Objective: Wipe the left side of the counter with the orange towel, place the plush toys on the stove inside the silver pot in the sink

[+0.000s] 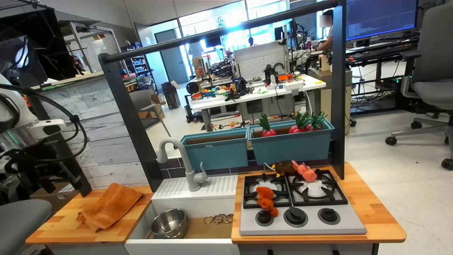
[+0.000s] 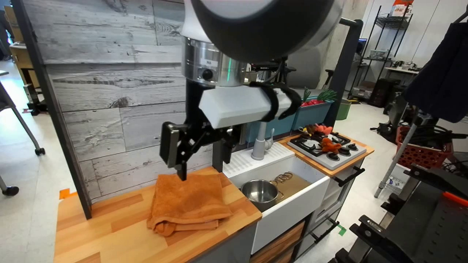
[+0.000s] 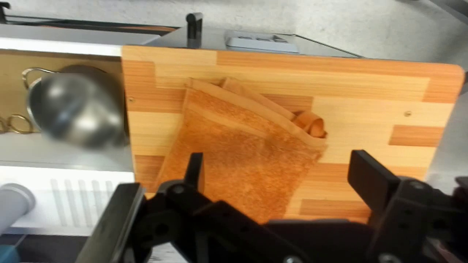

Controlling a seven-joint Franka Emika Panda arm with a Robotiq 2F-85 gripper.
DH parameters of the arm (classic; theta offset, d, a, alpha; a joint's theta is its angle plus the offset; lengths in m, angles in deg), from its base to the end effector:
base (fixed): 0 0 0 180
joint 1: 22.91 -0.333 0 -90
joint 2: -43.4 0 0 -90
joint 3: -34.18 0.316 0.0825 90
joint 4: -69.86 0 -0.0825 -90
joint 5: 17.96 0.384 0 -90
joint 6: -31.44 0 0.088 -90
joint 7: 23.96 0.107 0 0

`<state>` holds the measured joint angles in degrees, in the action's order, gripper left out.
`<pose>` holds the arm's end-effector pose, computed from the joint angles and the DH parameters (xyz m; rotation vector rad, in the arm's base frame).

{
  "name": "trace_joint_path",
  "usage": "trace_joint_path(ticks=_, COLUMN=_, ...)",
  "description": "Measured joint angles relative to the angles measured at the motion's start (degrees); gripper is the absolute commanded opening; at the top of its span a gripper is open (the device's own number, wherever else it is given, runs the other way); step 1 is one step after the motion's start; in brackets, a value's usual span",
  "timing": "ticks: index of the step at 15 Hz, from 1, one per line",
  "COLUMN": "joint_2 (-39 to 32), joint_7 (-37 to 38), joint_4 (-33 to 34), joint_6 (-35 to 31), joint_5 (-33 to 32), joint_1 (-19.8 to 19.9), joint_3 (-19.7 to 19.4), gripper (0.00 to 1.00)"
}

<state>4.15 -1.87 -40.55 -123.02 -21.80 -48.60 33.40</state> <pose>0.5663 0.2657 0.1365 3.1301 0.1753 0.1452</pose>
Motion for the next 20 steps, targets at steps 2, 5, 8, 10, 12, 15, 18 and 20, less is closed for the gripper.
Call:
trace_joint_path(ticks=2, joint_2=2.1, joint_7=3.6, joint_4=-2.8, joint_6=1.5, joint_5=-1.8, joint_1=-1.4, joint_3=-3.8, gripper=1.00)
trace_joint_path(ticks=5, joint_2=8.8, joint_7=6.8, joint_4=-10.1, joint_6=1.5, joint_5=-3.6, joint_1=-0.6, joint_3=-8.1, gripper=1.00)
trace_joint_path(ticks=8, joint_2=13.8, joint_7=6.8, joint_4=-14.8, joint_6=1.4, joint_5=-3.6, joint_1=2.0, joint_3=-8.2, gripper=1.00)
trace_joint_path(ticks=10, joint_2=14.4, joint_7=6.8, joint_4=-15.5, joint_6=1.4, joint_5=-3.6, joint_1=2.0, joint_3=-8.0, gripper=1.00)
trace_joint_path(ticks=12, joint_2=14.2, joint_7=6.0, joint_4=-15.5, joint_6=1.8, joint_5=-3.8, joint_1=2.5, joint_3=-7.2, gripper=1.00)
trace_joint_path(ticks=15, joint_2=14.1, joint_7=1.8, joint_4=-15.7, joint_6=1.9, joint_5=-3.3, joint_1=5.6, joint_3=-4.1, gripper=1.00)
trace_joint_path(ticks=18, joint_2=14.6, joint_7=1.4, joint_4=-15.2, joint_6=0.1, joint_5=-0.1, joint_1=11.0, joint_3=-4.5, gripper=1.00)
trace_joint_path(ticks=20, joint_2=14.8, joint_7=0.6, joint_4=-14.5, joint_6=-0.5, joint_5=2.1, joint_1=16.3, joint_3=-5.6, gripper=1.00)
